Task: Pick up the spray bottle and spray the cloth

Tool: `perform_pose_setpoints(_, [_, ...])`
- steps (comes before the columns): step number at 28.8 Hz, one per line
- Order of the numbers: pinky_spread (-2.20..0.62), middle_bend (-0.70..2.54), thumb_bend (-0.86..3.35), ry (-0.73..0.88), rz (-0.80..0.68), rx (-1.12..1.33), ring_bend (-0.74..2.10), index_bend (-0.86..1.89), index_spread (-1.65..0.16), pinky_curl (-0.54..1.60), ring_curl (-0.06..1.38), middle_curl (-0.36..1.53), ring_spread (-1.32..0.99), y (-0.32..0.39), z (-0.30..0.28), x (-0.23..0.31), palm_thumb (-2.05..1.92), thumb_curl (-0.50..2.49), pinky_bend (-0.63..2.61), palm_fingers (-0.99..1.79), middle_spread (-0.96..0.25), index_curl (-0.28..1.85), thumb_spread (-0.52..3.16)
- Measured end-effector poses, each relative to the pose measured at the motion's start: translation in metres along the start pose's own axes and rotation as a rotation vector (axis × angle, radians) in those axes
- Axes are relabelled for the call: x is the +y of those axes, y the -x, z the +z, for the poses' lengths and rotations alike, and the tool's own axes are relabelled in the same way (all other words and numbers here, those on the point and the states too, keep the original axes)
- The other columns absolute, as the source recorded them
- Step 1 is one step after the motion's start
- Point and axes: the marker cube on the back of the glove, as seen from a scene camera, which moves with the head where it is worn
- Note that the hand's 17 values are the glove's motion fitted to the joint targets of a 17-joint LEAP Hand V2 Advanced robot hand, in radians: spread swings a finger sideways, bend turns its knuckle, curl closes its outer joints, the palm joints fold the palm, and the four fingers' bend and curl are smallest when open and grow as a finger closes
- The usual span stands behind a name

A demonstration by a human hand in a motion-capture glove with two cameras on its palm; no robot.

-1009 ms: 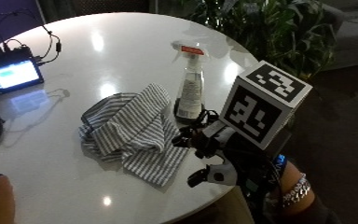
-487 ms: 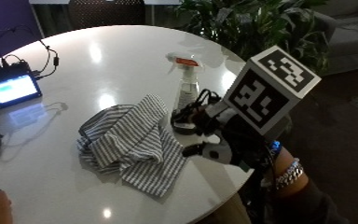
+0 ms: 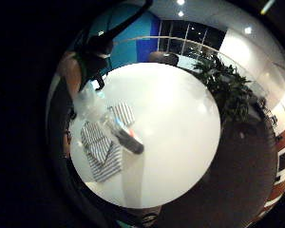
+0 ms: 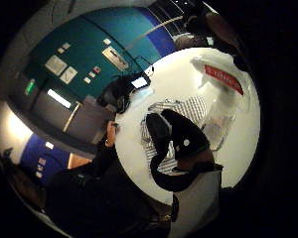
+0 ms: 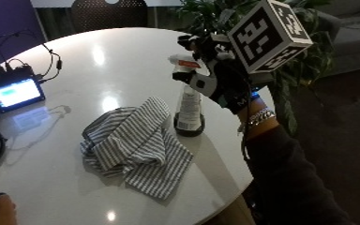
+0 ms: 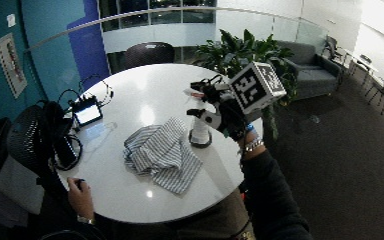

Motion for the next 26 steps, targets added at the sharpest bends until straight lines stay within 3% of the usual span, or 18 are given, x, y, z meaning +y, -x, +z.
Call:
perform_pose_setpoints(5, [0.1,0.26,0.06,-0.011,0.085,-0.109,0.49,0.06,-0.39,0.24,0.33,0.33,-0.15,-0.025,0.022,-0.014,0.61,0.23,0.2,0.8,-0.13,0.26,1.09])
perform_pose_setpoints(15, [-0.07,0.39,0.01,-0.19,0.252,-0.519,0.58,0.12,-0.33,0.31,0.37,0.39,-0.19,-0.046,0.053,0.003,0.65,0.26,0.34,1.24,-0.19,0.24,1.05])
perform_pose_setpoints(22, [-0.14,0.41,0.0,-0.146,0.236,-0.745,0.59,0.16,-0.32,0.34,0.39,0.41,-0.21,-0.055,0.088,0.011,0.7,0.28,0.35,1.27,-0.21,0.28,1.0])
perform_pose_setpoints(26, [-0.17,0.43,0.01,-0.249,0.179,-0.732,0.58,0.17,-0.31,0.35,0.39,0.42,-0.21,-0.055,0.097,0.02,0.76,0.29,0.37,1.33,-0.22,0.31,1.01])
